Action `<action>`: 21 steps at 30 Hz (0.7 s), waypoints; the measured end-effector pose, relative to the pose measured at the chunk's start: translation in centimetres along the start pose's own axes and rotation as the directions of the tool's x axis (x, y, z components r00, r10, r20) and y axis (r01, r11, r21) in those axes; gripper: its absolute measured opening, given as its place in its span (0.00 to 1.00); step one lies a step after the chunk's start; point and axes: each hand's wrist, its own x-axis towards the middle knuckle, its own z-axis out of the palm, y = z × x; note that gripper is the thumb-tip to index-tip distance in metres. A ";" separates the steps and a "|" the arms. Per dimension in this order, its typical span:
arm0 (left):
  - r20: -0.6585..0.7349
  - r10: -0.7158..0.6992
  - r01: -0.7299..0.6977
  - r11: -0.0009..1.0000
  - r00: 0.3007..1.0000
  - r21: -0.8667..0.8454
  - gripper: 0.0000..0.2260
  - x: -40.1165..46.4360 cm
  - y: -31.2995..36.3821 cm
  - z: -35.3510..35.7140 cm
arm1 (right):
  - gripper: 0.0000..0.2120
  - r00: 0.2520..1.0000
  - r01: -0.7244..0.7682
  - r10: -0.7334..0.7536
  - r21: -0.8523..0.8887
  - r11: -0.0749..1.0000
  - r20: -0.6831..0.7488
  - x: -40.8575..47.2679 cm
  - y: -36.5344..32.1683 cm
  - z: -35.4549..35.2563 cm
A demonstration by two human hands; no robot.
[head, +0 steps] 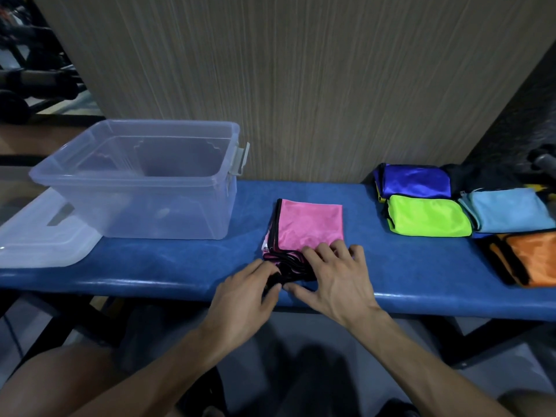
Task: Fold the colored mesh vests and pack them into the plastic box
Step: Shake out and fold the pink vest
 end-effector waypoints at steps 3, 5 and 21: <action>-0.013 0.190 -0.189 0.980 0.982 0.057 0.06 0.6 -0.8 -1.0 | 0.31 1.000 0.019 -0.019 0.015 1.000 0.020 0.1 0.1 -0.1; -0.011 0.282 -0.280 0.955 0.959 0.101 0.06 1.6 -1.3 -1.6 | 0.31 0.999 0.043 -0.043 0.010 0.999 0.024 0.0 0.1 -0.1; 0.354 0.013 0.058 0.980 0.935 -0.191 0.06 10.3 -3.2 -1.8 | 0.33 0.978 0.147 -0.151 0.038 0.988 0.144 -0.6 1.2 -0.8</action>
